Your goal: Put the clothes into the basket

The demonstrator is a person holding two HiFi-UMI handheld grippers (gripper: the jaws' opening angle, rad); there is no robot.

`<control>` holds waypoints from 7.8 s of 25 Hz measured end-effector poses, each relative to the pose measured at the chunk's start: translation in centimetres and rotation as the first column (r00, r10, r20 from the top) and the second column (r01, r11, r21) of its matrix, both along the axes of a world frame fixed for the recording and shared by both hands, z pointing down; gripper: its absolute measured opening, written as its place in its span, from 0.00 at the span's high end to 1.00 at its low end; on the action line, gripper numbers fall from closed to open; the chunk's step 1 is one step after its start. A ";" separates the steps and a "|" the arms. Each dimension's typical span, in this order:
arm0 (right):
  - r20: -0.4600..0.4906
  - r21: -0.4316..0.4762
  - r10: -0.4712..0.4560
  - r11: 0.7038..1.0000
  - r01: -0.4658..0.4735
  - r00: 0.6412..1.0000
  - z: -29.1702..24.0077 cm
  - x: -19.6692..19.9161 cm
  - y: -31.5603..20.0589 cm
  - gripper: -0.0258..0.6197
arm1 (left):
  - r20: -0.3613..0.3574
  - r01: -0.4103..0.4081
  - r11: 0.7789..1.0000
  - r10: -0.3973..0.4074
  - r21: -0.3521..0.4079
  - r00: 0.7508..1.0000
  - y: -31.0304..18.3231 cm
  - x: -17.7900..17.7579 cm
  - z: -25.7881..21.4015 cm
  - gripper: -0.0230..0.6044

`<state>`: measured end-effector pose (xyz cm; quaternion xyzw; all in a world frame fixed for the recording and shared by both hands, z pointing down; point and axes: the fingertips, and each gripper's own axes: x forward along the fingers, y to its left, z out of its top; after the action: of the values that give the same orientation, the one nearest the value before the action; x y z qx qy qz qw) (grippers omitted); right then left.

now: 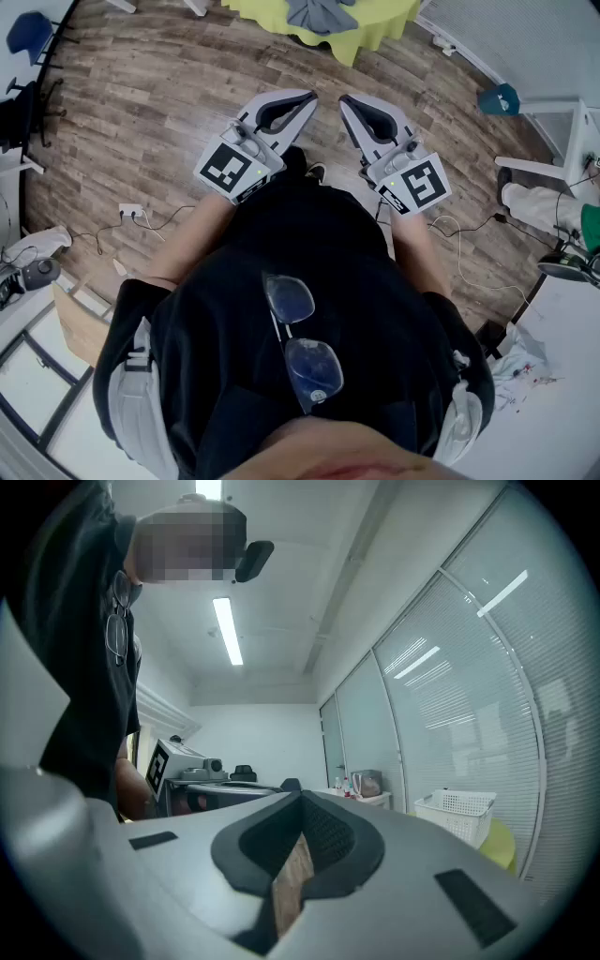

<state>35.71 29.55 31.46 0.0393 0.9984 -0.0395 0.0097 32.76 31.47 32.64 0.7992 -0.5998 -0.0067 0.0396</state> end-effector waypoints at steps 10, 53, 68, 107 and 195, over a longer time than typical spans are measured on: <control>-0.021 0.023 0.006 1.000 -0.005 1.000 0.1 0.1 0.5 0.92 | 0.030 -0.010 0.999 0.011 -0.036 0.999 0.9 0.0 0.2 0.95; -0.117 -0.015 0.130 0.991 -0.132 0.985 1.9 -23.0 -5.7 0.92 | -0.014 -0.146 0.989 0.146 -0.038 0.989 -6.0 -22.6 1.4 0.95; -0.117 -0.009 0.165 0.986 -0.167 0.979 2.0 -26.4 -6.3 0.92 | -0.023 -0.139 0.990 0.139 -0.036 0.990 -6.8 -27.5 1.6 0.95; -0.122 -0.063 0.118 0.990 -0.126 0.986 4.7 -30.1 -33.4 0.92 | 0.057 -0.098 0.988 0.105 -0.119 0.993 -32.0 -31.3 4.0 0.95; -0.915 -0.102 0.184 0.753 -0.650 0.358 34.3 -39.5 -36.6 0.43 | -0.012 -0.655 0.721 0.671 -0.226 0.742 -42.0 -42.1 17.4 0.95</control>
<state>-3.75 -7.07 65.75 -0.2544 0.7954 -0.2800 -0.4736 -9.33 -10.56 49.99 0.9512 -0.2722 0.1009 0.1046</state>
